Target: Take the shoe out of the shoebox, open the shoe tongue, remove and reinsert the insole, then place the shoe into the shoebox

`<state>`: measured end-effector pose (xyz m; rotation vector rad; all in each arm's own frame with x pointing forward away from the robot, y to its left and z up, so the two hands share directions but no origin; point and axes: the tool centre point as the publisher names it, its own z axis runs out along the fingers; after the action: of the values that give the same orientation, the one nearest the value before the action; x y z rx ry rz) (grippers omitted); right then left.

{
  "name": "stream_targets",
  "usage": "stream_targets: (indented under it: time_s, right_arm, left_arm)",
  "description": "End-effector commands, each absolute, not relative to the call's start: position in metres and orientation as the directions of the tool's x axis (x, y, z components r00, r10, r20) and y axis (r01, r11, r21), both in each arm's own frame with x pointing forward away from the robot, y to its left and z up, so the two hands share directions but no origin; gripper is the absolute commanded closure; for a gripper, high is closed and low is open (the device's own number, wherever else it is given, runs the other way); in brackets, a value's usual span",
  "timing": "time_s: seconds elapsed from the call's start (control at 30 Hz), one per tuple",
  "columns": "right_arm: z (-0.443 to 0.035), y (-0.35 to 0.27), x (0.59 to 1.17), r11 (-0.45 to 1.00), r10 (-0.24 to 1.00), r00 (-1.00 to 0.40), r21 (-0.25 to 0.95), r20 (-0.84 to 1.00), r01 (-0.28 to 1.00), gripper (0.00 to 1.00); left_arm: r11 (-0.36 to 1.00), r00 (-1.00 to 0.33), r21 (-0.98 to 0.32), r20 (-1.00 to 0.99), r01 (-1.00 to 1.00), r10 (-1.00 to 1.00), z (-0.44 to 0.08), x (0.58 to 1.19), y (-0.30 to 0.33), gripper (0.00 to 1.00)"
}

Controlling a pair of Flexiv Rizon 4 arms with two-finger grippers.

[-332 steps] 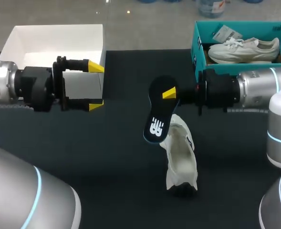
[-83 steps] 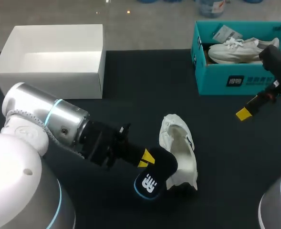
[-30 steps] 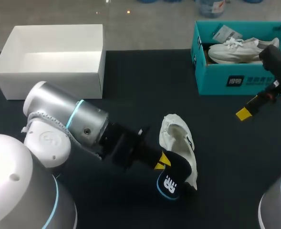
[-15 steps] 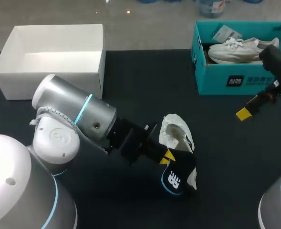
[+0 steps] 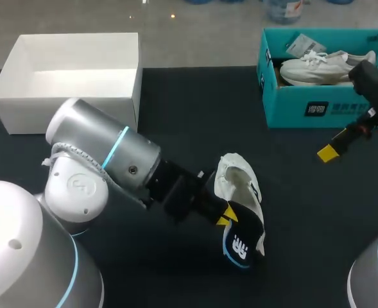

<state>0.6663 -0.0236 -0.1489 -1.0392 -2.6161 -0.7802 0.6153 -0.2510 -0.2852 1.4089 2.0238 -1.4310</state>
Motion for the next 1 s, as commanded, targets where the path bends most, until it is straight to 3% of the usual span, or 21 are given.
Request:
stream_targets:
  time_s: [0.03,1.0]
  right_arm:
    - [-0.15,-0.022,0.668,0.61,0.572,-0.725,0.391,0.385,0.689,0.0]
    - [-0.15,-0.022,0.668,0.61,0.572,-0.725,0.391,0.385,0.689,0.0]
  left_arm:
    - [0.067,-0.489,-0.552,-0.668,0.831,0.561,-0.288,0.625,-0.252,1.0]
    - [0.16,-0.49,-0.516,-0.605,0.842,0.628,-0.321,0.664,-0.263,1.0]
